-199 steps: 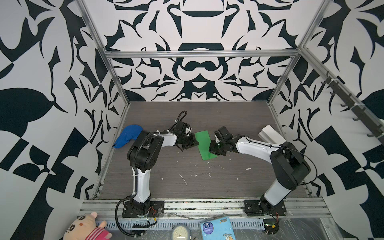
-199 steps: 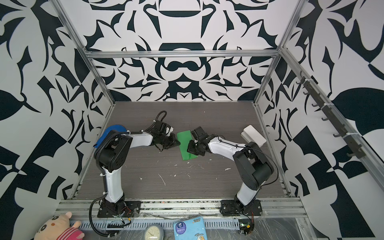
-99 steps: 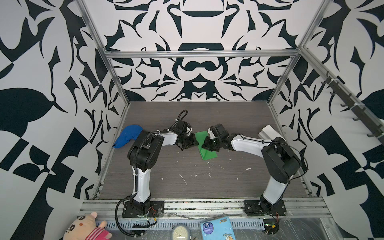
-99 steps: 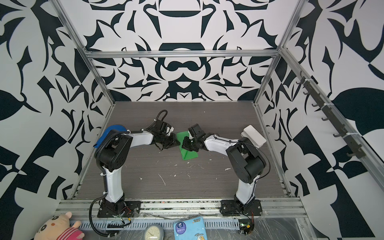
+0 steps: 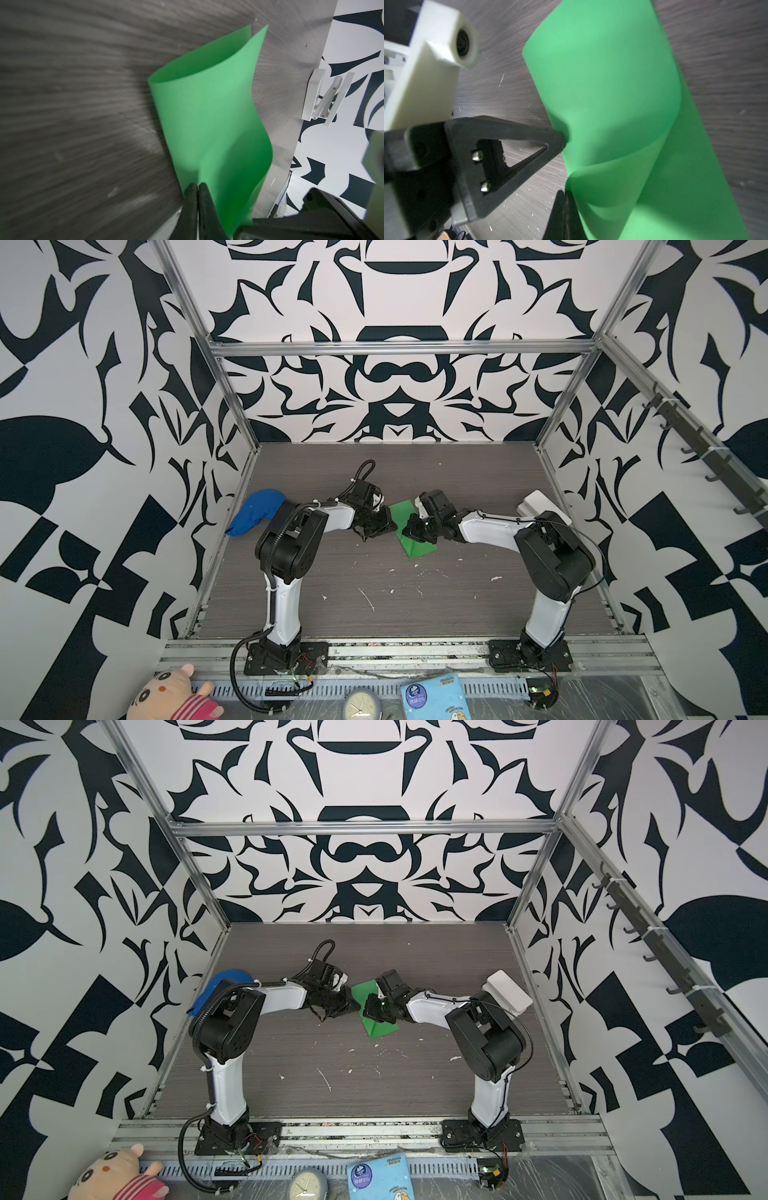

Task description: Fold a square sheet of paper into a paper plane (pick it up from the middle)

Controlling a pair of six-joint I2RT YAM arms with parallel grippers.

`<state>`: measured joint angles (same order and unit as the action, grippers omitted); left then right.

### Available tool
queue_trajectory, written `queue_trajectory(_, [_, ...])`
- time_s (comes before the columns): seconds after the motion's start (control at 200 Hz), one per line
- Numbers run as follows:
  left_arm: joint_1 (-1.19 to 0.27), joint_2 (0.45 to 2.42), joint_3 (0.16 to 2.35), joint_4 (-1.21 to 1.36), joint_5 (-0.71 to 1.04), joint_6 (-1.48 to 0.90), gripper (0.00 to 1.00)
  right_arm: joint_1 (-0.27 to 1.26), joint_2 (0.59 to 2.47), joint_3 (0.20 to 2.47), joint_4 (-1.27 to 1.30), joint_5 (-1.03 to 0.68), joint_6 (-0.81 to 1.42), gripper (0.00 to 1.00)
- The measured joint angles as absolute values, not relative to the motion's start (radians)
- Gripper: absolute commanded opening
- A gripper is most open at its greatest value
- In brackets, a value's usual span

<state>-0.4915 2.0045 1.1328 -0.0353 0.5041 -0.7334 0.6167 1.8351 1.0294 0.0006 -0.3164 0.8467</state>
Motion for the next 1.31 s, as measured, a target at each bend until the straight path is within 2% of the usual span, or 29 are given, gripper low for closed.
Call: queue_trajectory(1.305, [-0.492,2.006,1.133,-0.035,0.505,-0.733,0.08,0.617,1.870,0.982,0.093,-0.274,0.847,0.00])
